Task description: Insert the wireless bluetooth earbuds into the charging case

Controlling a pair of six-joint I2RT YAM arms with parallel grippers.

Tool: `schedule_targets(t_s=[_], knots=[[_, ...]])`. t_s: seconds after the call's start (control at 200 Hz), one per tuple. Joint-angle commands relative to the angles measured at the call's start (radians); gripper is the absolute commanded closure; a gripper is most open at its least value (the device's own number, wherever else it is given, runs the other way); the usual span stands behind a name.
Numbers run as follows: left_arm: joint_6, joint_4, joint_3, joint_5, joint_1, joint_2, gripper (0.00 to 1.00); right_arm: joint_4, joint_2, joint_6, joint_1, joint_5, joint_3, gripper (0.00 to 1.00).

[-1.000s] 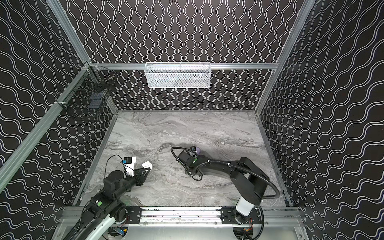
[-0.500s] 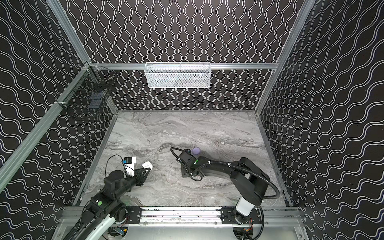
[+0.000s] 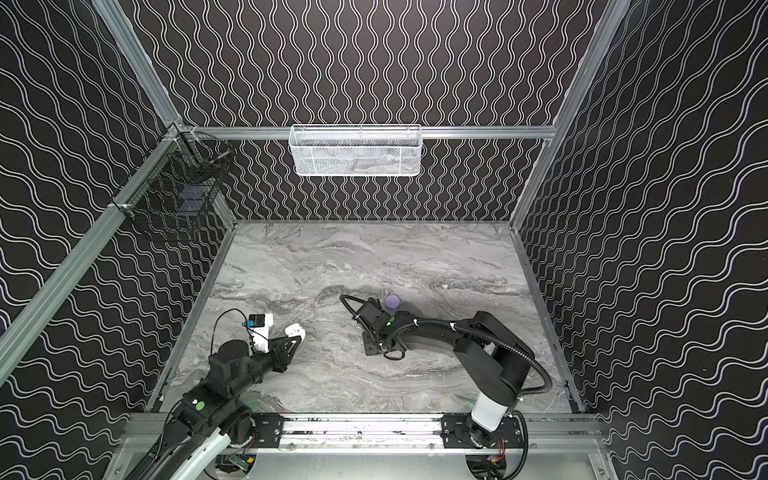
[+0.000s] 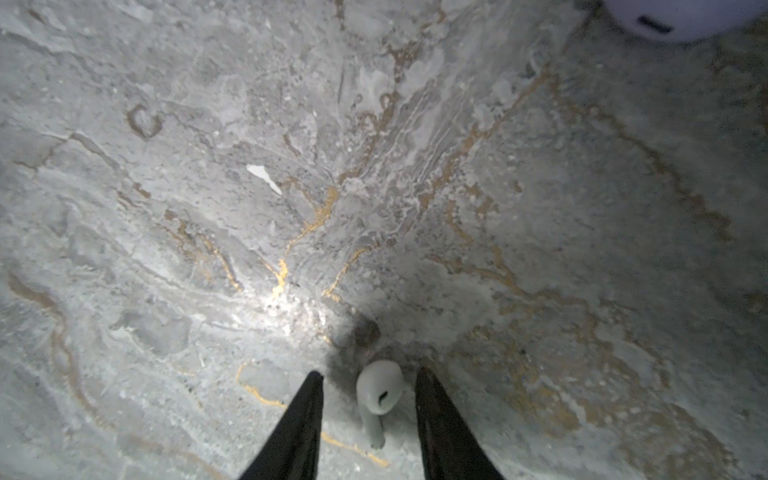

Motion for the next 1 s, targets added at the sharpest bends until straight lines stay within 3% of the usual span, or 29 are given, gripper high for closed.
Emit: schedule_targets(t_s=[0.0,0.996], knots=[[0.017,0.052,0.005,0.005,0.001,0.003,0.83,-0.026,0.003,-0.023,-0.006,0.007,0.012,0.60],[0.017,0.053,0.005,0.003,0.001,0.008,0.82,-0.043,0.032,-0.082,-0.009,-0.017,0.018,0.74]])
